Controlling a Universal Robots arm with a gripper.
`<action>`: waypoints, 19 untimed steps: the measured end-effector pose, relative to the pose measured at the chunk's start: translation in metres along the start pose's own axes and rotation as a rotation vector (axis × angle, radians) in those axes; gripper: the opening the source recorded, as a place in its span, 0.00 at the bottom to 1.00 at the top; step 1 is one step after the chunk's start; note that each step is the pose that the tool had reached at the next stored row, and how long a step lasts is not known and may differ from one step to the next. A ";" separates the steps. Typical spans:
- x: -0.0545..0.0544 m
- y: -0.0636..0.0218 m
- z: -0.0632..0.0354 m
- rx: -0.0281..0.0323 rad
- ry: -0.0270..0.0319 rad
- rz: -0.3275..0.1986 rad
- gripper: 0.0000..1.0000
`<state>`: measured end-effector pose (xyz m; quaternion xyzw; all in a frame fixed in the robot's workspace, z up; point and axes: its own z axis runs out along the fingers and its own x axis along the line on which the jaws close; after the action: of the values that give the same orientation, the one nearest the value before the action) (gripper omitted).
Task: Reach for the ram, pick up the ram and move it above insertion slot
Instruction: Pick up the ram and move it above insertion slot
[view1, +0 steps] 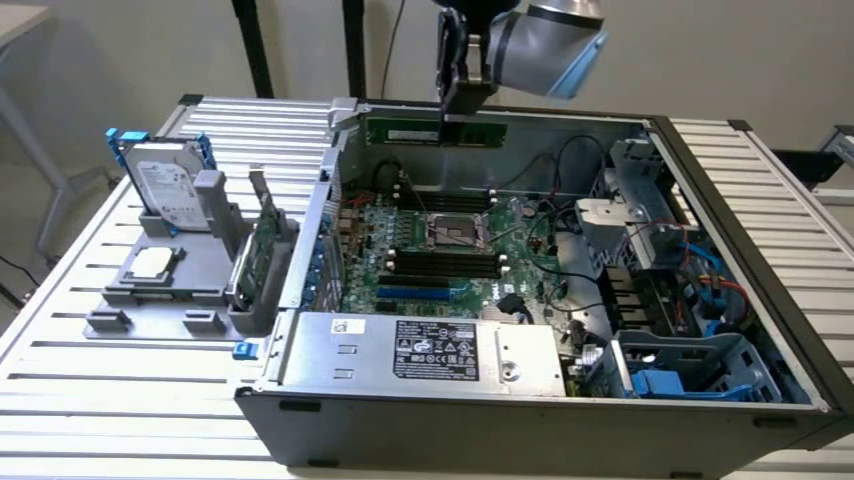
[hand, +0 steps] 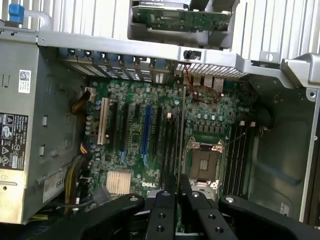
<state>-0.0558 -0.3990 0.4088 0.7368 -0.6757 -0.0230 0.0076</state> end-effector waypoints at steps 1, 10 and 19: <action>-0.001 -0.0044 0.0006 -0.0001 0.0009 0.000 0.14; -0.004 -0.0167 0.0061 0.0007 0.0005 0.034 0.14; -0.004 -0.0172 0.0082 0.0017 -0.0016 0.085 0.14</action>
<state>-0.0393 -0.3938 0.4000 0.7075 -0.7063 -0.0226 0.0074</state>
